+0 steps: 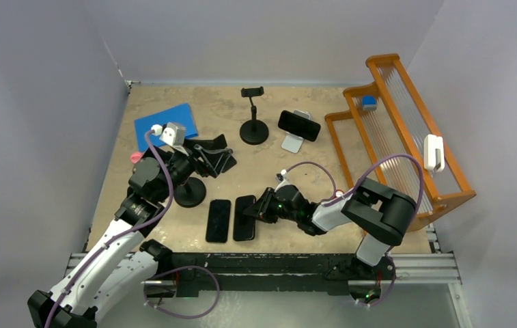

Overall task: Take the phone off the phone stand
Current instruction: Place the phone at the center of the board.

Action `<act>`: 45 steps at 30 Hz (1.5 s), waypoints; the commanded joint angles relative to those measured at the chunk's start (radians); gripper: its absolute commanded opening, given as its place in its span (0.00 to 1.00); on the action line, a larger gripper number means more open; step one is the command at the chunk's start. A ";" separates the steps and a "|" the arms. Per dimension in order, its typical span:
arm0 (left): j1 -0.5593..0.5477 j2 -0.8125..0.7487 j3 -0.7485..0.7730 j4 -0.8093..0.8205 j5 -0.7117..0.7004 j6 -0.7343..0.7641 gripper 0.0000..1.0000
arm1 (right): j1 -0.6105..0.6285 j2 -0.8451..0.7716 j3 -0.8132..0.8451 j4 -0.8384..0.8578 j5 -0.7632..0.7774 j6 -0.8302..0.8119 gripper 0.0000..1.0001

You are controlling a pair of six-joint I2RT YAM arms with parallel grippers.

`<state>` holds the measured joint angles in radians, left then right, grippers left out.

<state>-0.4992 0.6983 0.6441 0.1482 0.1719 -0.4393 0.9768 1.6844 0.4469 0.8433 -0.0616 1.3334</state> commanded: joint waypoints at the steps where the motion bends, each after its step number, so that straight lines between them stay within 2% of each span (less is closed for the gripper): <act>1: -0.003 -0.004 0.042 0.033 0.010 -0.019 0.71 | 0.008 0.000 0.027 0.038 0.009 0.021 0.29; 15: -0.003 -0.003 0.044 0.031 0.013 -0.021 0.71 | 0.008 -0.036 0.011 -0.044 0.056 0.018 0.55; 34: -0.004 0.009 0.043 0.028 0.013 -0.024 0.71 | 0.008 -0.190 -0.117 -0.158 0.122 0.048 0.57; 39: -0.004 0.012 0.044 0.028 0.016 -0.025 0.71 | 0.011 -0.234 -0.080 -0.228 0.183 -0.049 0.56; 45: -0.003 0.009 0.045 0.028 0.021 -0.028 0.71 | 0.011 -0.237 -0.073 -0.239 0.176 -0.057 0.56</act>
<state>-0.4992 0.7113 0.6445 0.1474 0.1791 -0.4538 0.9817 1.4528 0.3439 0.6445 0.0719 1.3113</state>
